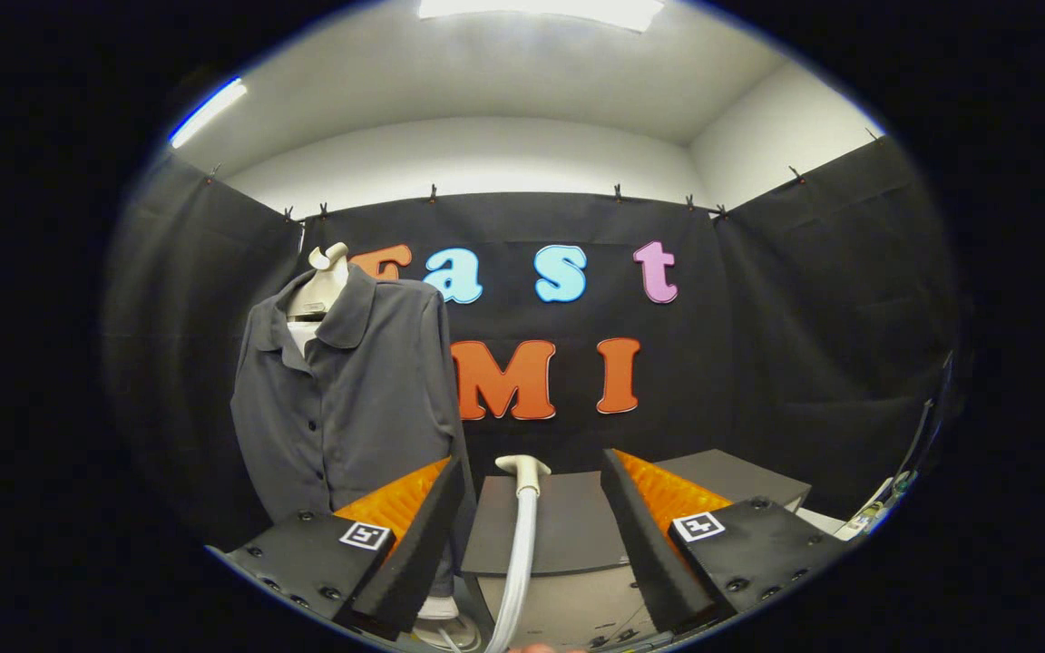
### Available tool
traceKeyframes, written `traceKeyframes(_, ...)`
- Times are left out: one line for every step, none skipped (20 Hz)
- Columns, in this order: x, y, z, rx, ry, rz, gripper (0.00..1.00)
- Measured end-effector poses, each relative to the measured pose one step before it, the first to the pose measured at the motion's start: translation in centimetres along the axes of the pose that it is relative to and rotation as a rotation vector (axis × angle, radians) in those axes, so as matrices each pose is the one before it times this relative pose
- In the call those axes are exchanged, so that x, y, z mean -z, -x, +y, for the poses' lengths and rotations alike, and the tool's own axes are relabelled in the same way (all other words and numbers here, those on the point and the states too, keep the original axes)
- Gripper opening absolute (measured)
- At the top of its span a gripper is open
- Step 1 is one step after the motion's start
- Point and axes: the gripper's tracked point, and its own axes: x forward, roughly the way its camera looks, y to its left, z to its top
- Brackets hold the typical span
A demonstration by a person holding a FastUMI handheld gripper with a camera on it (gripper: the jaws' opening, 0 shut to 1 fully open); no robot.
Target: Iron the clothes twice with a garment steamer, once on the left side and once on the right side.
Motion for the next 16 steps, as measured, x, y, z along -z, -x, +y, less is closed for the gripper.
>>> traceKeyframes(-0.222, -1.857, 0.132, -0.00688, 0.00772, 0.01264, 0.97)
traceKeyframes(-0.123, -1.827, 0.006, -0.00336, 0.01432, 0.00876, 0.97)
traceKeyframes(-0.087, -1.985, -0.316, 0.01214, 0.00998, 0.01502, 0.97)
traceKeyframes(0.053, -1.974, 0.055, -0.00277, 0.00563, 0.01892, 0.97)
traceKeyframes(0.209, -2.017, 0.336, -0.0055, 0.00064, 0.02357, 0.97)
traceKeyframes(0.195, -1.952, 0.218, -0.01193, -0.00302, 0.02711, 0.98)
traceKeyframes(0.42, -1.942, -0.041, -0.00335, -0.00757, 0.03399, 0.98)
traceKeyframes(0.414, -1.948, 0.055, -0.01044, -0.00901, 0.03388, 0.98)
traceKeyframes(0.592, -1.894, 0.123, -0.00702, -0.00567, 0.03134, 0.98)
traceKeyframes(0.532, -1.758, -0.359, 0.00363, 0.00329, 0.03065, 0.98)
traceKeyframes(0.708, -1.89, -0.68, 0.01359, 0.00836, 0.02909, 0.98)
traceKeyframes(0.669, -1.552, -0.613, 0.01426, 0.00608, 0.03102, 0.99)
traceKeyframes(0.824, -1.568, -0.62, 0.01635, -0.00182, 0.03471, 1.0)
traceKeyframes(0.729, -1.652, -0.498, 0.01518, -0.00725, 0.02906, 1.0)
traceKeyframes(0.893, -1.784, -0.326, 0.00564, -0.0072, 0.02899, 1.0)
traceKeyframes(1.12, -1.471, -0.047, -0.00529, -0.0055, 0.04405, 1.0)
